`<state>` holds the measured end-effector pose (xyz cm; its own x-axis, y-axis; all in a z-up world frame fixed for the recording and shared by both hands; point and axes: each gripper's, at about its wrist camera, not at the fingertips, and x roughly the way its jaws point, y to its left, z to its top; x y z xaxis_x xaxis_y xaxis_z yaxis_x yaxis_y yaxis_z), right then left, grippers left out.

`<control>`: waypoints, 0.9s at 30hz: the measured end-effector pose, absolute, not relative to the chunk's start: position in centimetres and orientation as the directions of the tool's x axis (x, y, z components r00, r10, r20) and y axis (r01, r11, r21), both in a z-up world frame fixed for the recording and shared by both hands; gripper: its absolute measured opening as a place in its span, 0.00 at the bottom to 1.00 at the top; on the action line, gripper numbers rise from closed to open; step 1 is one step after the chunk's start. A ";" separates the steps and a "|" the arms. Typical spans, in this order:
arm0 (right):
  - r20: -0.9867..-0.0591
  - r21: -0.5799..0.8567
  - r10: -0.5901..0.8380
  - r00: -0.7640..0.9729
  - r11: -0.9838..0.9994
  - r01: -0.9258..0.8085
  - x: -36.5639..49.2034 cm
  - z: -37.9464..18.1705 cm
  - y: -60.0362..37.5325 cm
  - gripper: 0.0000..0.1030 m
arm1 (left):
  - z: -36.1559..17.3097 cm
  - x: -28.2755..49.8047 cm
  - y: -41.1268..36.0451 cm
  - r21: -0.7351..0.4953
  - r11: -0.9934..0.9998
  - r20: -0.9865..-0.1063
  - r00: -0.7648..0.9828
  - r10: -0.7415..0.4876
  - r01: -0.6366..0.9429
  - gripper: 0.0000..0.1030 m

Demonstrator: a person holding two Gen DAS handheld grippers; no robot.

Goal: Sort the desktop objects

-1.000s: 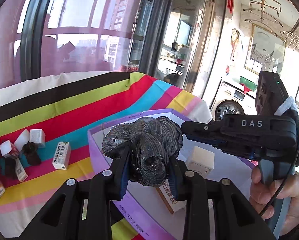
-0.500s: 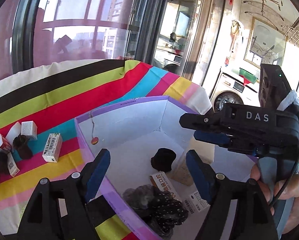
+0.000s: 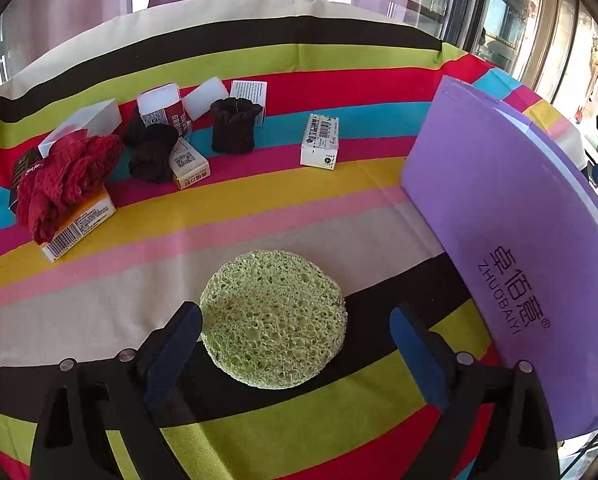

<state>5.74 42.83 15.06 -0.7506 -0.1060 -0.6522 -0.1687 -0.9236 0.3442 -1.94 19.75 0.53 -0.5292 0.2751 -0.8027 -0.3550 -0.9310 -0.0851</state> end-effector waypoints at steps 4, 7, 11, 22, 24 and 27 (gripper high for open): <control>-0.663 0.234 -0.078 -0.744 -0.966 -0.107 5.9 16.4 39.6 0.80 | 0.7 -1.7 19.1 -0.117 -0.934 -0.789 -0.540 0.294 -0.338 0.95; -0.664 0.166 -0.154 -0.732 -0.984 0.056 6.0 17.5 34.6 0.87 | 1.7 -1.3 17.4 -0.122 -0.945 -0.767 -0.575 0.283 -0.303 0.95; -0.690 0.149 -0.247 -0.681 -0.968 0.200 5.0 15.8 28.3 0.97 | 2.5 -1.0 13.5 -0.079 -0.975 -0.757 -0.624 0.193 -0.206 0.95; -0.879 0.071 -0.208 -0.428 -0.947 0.313 -1.1 2.0 19.6 0.98 | 2.8 -0.8 5.5 -0.150 -0.989 -0.731 -0.672 0.122 -0.017 0.95; -0.884 0.052 -0.185 -0.428 -0.951 0.305 -1.5 1.1 19.5 0.99 | 2.7 -0.8 5.5 -0.158 -0.987 -0.731 -0.670 0.131 -0.021 0.95; -0.876 0.007 -0.151 -0.458 -0.954 0.301 -1.7 0.8 19.3 0.99 | 2.6 -0.9 5.7 -0.166 -0.986 -0.724 -0.675 0.142 -0.029 0.95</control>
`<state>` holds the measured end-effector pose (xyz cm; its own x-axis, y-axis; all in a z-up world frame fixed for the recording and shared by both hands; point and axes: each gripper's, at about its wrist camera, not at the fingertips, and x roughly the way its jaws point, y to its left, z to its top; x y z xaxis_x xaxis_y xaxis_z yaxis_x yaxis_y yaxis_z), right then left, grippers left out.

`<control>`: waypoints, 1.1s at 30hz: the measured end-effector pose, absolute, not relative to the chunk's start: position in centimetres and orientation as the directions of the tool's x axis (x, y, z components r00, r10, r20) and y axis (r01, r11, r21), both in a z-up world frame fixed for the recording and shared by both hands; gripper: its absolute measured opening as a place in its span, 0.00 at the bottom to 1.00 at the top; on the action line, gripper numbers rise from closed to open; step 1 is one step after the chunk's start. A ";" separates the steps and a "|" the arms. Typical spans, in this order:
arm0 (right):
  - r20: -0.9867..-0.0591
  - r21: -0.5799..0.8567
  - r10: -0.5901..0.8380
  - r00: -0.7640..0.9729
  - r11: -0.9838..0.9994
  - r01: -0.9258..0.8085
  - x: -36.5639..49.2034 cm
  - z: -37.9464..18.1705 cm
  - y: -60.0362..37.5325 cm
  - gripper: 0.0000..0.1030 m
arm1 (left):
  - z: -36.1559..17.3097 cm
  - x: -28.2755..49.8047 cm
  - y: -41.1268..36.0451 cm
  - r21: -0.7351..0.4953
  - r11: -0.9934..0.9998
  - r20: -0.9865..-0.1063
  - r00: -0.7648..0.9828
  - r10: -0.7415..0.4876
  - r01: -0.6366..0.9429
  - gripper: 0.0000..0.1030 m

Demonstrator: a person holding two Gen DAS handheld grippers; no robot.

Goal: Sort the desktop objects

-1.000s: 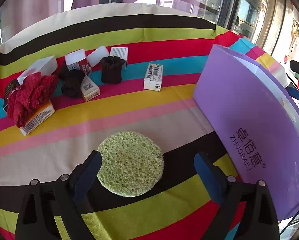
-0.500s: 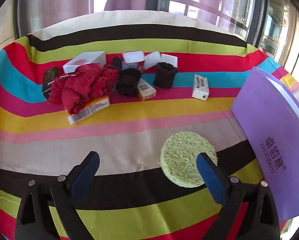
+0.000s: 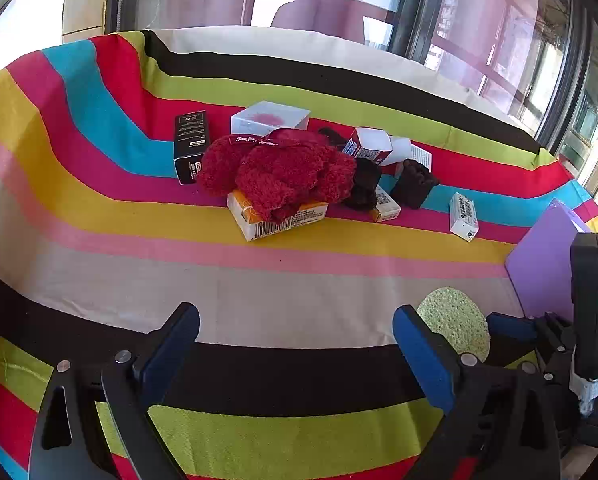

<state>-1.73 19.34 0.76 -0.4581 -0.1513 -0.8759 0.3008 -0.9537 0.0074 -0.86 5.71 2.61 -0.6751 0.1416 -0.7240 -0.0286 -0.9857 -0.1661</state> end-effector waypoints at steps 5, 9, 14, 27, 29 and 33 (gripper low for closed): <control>-0.860 0.072 -0.200 -0.469 -0.958 0.277 -1.4 2.0 20.8 0.80 | 2.4 -1.7 5.9 -0.184 -0.983 -0.728 -0.670 0.150 -0.020 0.95; -0.779 0.134 -0.257 -0.572 -0.959 0.248 1.3 7.5 23.9 0.80 | 3.1 -2.3 7.1 -0.180 -0.983 -0.713 -0.683 0.160 -0.042 0.95; -0.614 0.096 -0.125 -0.780 -0.992 0.084 5.8 16.6 30.3 0.80 | 4.3 -2.6 9.4 -0.198 -0.976 -0.677 -0.707 0.206 -0.095 0.95; -0.722 0.111 0.072 -0.688 -0.970 -0.218 6.6 14.6 42.9 0.81 | 6.2 -2.7 14.6 -0.181 -0.963 -0.643 -0.718 0.269 -0.199 0.95; -0.742 0.112 0.064 -0.668 -0.970 -0.217 6.3 13.6 43.0 0.81 | 6.3 -2.8 14.7 -0.180 -0.963 -0.641 -0.719 0.268 -0.199 0.95; -0.755 0.149 0.032 -0.655 -0.964 -0.220 6.2 13.2 43.5 0.87 | 6.4 -2.9 14.9 -0.175 -0.964 -0.643 -0.719 0.264 -0.198 0.95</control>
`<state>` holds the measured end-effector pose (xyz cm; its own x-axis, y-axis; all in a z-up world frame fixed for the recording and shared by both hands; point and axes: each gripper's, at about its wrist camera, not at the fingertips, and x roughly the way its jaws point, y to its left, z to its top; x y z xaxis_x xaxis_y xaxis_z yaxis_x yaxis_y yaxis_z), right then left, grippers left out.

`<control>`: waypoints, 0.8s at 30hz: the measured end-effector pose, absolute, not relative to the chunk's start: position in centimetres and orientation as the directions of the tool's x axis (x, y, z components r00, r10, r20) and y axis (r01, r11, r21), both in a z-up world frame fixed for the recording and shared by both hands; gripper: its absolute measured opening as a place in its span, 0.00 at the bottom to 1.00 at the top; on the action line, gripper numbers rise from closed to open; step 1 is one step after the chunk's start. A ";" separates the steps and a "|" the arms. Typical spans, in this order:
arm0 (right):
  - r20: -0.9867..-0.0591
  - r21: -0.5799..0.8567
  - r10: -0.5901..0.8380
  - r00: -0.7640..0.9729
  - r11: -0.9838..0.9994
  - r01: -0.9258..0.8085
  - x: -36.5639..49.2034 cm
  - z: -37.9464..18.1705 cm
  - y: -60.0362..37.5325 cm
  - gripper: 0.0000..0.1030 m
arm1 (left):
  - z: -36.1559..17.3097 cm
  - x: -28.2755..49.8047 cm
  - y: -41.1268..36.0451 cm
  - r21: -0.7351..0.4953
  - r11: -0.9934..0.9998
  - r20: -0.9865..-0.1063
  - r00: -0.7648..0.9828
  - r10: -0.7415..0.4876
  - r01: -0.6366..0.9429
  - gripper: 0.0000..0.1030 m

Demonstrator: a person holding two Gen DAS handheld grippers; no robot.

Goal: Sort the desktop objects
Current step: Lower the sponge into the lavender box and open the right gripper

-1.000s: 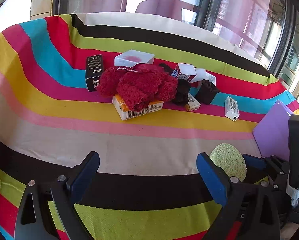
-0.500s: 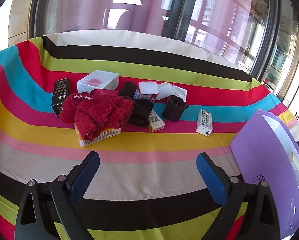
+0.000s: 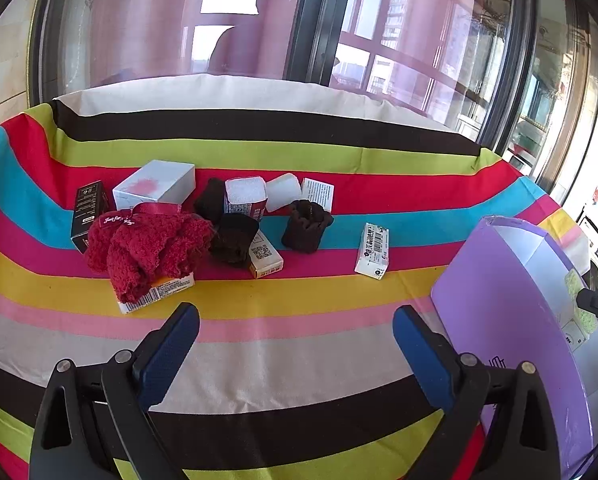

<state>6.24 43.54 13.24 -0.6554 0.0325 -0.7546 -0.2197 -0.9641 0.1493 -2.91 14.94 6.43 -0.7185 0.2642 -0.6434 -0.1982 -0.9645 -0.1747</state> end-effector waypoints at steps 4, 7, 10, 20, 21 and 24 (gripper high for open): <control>-0.741 0.167 0.034 -0.670 -0.958 -0.233 6.5 13.4 44.0 0.94 | 6.7 -2.9 15.0 -0.179 -0.963 -0.636 -0.724 0.269 -0.201 0.95; -0.718 0.193 0.031 -0.695 -0.951 -0.242 6.8 13.9 44.5 0.95 | 6.9 -2.9 15.3 -0.175 -0.961 -0.626 -0.730 0.276 -0.213 0.95; -0.680 0.225 0.031 -0.732 -0.942 -0.249 7.1 14.8 44.7 0.95 | 7.4 -2.5 15.0 -0.184 -0.956 -0.588 -0.755 0.292 -0.226 0.95; -0.605 0.246 -0.007 -0.796 -0.953 -0.178 6.8 17.3 41.6 0.95 | 8.6 -1.7 14.7 -0.068 -0.948 -0.497 -0.813 0.302 -0.310 0.95; -0.601 0.248 -0.017 -0.799 -0.954 -0.167 6.7 17.5 41.1 0.96 | 8.5 -1.8 14.5 -0.059 -0.949 -0.498 -0.815 0.296 -0.309 0.95; -0.591 0.254 -0.046 -0.805 -0.958 -0.132 6.3 17.8 39.4 0.96 | 8.3 -1.8 13.7 -0.072 -0.949 -0.506 -0.809 0.299 -0.306 0.95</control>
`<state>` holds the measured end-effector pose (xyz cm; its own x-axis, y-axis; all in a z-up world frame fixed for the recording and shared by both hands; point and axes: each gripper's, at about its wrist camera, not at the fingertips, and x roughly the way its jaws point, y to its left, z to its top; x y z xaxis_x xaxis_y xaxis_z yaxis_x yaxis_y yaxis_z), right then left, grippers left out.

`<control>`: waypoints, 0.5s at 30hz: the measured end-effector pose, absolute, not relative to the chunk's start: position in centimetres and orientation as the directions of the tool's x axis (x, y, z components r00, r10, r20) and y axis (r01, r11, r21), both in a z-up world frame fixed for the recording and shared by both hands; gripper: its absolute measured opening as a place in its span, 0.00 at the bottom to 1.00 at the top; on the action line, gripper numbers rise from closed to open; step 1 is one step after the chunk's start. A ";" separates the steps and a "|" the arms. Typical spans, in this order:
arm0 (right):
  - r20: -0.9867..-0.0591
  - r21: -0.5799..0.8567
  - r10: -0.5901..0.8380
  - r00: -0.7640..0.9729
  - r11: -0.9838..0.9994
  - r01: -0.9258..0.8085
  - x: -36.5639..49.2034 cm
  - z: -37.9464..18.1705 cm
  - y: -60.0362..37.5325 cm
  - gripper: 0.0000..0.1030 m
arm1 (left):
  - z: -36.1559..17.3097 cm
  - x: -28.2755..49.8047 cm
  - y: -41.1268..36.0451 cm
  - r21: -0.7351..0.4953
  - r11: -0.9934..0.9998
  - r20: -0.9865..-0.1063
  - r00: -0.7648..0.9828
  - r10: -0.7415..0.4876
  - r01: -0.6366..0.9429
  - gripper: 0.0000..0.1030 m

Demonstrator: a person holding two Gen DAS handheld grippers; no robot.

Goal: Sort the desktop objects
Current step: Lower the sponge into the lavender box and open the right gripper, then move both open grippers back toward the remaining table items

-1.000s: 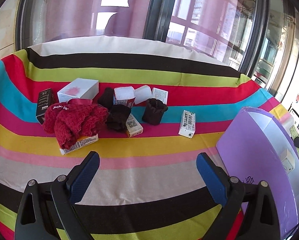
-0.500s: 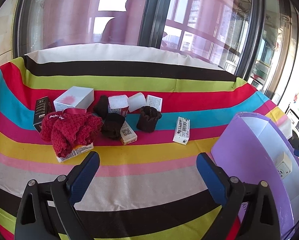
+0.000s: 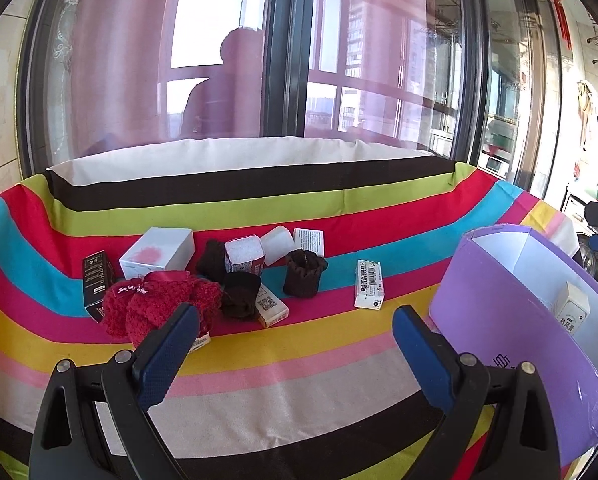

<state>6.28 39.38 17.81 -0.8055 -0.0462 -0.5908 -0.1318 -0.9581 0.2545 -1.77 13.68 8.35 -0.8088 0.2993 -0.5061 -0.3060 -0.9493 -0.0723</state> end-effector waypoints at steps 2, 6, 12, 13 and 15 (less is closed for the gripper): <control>-0.584 0.256 -0.066 -0.809 -0.961 -0.106 6.0 17.9 38.1 0.96 | 8.2 -1.7 12.9 -0.077 -0.953 -0.506 -0.812 0.291 -0.294 0.95; -0.567 0.255 -0.091 -0.819 -0.964 -0.070 5.9 17.9 36.1 0.96 | 7.9 -1.8 11.2 -0.084 -0.960 -0.518 -0.811 0.272 -0.268 0.93; -0.583 0.253 -0.117 -0.804 -0.966 -0.043 5.3 17.1 33.8 0.96 | 7.0 -1.8 7.9 -0.109 -0.967 -0.548 -0.798 0.251 -0.230 0.78; -0.587 0.248 -0.127 -0.799 -0.968 -0.029 5.1 17.0 33.2 0.96 | 6.8 -1.9 7.3 -0.116 -0.968 -0.555 -0.793 0.250 -0.224 0.76; -0.594 0.242 -0.147 -0.791 -0.970 -0.001 4.7 16.7 31.8 0.96 | 6.5 -2.2 6.2 -0.134 -0.970 -0.565 -0.788 0.244 -0.204 0.75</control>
